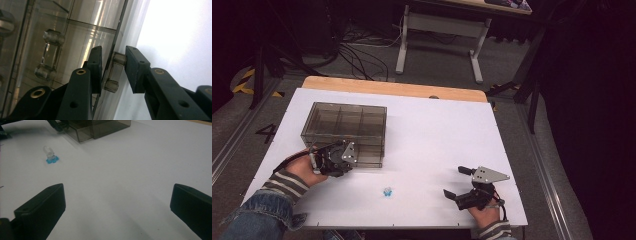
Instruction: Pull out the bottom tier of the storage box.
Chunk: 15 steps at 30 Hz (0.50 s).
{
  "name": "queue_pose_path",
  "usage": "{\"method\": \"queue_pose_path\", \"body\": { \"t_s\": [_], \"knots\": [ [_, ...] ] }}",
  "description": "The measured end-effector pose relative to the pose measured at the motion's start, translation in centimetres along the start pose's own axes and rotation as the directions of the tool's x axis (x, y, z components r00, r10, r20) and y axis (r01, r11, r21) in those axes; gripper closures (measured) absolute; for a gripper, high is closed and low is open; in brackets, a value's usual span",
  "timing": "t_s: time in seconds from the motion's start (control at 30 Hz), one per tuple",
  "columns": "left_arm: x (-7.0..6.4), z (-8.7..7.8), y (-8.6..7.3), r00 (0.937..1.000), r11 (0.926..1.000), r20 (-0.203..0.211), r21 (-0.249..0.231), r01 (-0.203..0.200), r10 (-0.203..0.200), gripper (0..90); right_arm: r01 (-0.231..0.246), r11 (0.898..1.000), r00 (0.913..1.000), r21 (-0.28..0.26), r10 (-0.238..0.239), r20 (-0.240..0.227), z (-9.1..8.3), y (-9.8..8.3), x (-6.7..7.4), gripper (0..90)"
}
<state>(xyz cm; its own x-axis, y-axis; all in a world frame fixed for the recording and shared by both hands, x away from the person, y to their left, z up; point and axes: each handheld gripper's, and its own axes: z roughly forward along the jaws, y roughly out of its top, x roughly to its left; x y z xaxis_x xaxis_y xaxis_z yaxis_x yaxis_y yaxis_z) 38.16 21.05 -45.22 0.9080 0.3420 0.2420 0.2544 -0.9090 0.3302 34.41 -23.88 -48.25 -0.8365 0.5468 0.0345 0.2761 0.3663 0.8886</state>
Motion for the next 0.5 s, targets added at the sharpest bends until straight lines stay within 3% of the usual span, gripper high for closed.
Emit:
{"method": "queue_pose_path", "body": {
  "t_s": [0.5],
  "knots": [
    [-1.2, -0.7, 0.1, 0.9992, 0.9997, 0.039, 0.024, 0.001, -0.002, 68.4, 0.001, 1.0, 1.0, 0.001, -0.001, 0.001, 0.0, 0.0, 0.0, 0.7]
  ]
}}
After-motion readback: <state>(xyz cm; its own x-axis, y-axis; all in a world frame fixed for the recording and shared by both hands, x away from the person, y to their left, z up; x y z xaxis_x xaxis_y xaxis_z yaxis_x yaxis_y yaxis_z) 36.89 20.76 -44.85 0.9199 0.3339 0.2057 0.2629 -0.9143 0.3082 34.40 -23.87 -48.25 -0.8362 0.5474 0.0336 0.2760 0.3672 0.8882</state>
